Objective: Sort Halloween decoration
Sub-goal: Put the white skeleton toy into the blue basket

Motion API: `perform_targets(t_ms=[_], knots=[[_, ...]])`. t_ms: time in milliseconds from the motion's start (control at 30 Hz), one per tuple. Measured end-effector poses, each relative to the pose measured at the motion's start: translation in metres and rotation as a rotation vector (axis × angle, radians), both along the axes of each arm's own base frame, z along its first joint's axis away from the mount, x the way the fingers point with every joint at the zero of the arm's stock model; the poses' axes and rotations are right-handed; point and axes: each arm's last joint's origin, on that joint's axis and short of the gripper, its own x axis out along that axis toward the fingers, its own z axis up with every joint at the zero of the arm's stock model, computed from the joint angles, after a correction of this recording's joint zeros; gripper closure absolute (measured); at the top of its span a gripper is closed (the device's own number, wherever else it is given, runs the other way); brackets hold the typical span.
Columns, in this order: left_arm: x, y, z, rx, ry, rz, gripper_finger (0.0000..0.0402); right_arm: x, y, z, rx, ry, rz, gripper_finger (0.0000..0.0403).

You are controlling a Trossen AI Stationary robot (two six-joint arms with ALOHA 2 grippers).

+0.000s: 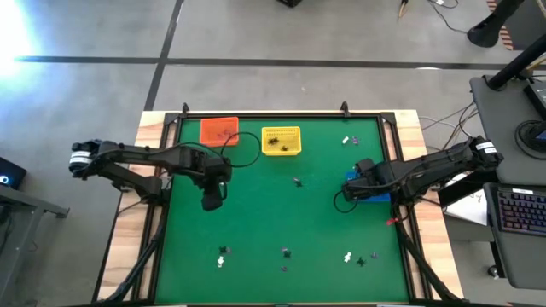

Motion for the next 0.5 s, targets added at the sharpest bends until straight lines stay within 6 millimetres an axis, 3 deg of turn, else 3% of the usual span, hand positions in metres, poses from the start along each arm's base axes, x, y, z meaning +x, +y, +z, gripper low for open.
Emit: perform_targets(t_ms=[167,500], knots=[[0.005,0.005,-0.007,0.163,0.056,-0.106,0.0272,0.001,0.0,0.0,0.002,-0.011,0.0,0.0326],[0.016,0.015,-0.019,0.285,0.064,-0.243,0.0272,0.003,0.001,0.0,0.009,-0.055,-0.089,0.0326]])
